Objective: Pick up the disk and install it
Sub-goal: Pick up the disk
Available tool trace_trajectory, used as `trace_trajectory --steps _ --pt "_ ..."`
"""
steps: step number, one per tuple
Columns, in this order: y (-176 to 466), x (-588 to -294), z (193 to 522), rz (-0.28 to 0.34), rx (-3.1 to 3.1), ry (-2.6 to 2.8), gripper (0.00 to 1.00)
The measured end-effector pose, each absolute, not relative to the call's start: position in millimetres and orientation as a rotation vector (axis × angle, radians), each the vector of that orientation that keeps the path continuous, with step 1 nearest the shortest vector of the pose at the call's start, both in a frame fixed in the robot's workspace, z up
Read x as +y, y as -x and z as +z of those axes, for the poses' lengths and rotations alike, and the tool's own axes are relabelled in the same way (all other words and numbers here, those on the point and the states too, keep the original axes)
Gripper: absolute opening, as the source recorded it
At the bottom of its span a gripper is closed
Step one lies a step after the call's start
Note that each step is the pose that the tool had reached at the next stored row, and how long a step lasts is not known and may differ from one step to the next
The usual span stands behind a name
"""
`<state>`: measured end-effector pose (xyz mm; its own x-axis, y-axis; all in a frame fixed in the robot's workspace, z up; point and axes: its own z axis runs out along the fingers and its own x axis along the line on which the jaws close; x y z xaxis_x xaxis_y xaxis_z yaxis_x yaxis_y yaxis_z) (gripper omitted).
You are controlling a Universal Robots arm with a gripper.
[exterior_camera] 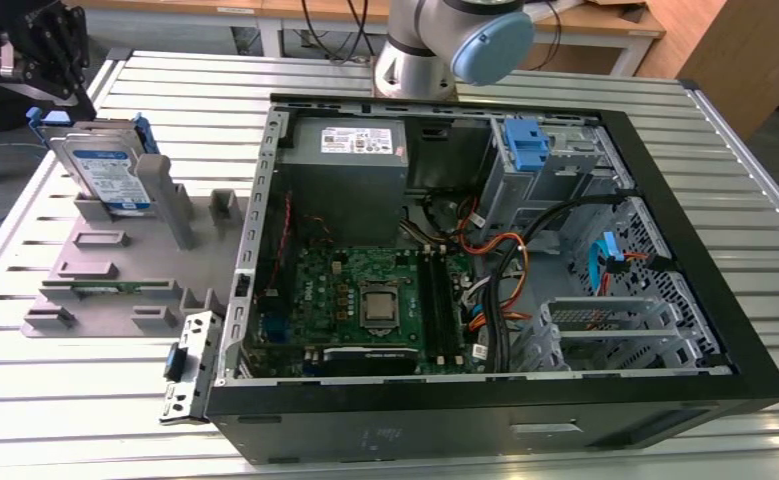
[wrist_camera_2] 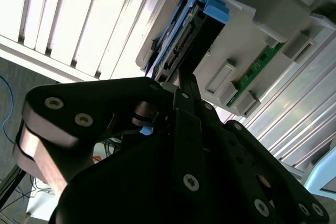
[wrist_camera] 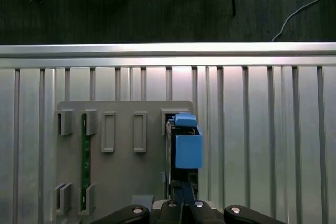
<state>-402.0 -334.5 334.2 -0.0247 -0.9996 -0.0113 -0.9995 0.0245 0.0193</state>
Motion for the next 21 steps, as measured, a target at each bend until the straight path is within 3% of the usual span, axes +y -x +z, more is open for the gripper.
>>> trace_trajectory --steps 8,10,11,13,14,16,17,21 --pt "401.9 -334.5 334.2 -0.034 -2.245 -2.190 0.11" --pt "401.9 -334.5 334.2 -0.034 -2.245 -2.190 0.23" --pt "401.9 -334.5 334.2 -0.034 -2.245 -2.190 0.23" --pt "401.8 -334.5 334.3 -0.034 -2.245 -2.190 0.35" --pt "401.8 -334.5 334.2 -0.034 -2.245 -2.190 0.35" --pt "401.8 -334.5 334.2 -0.034 -2.245 -2.190 0.47" --pt "401.8 -334.5 334.2 -0.034 -2.245 -2.190 0.47" --pt "401.7 -334.5 334.2 -0.034 -2.245 -2.190 0.64"
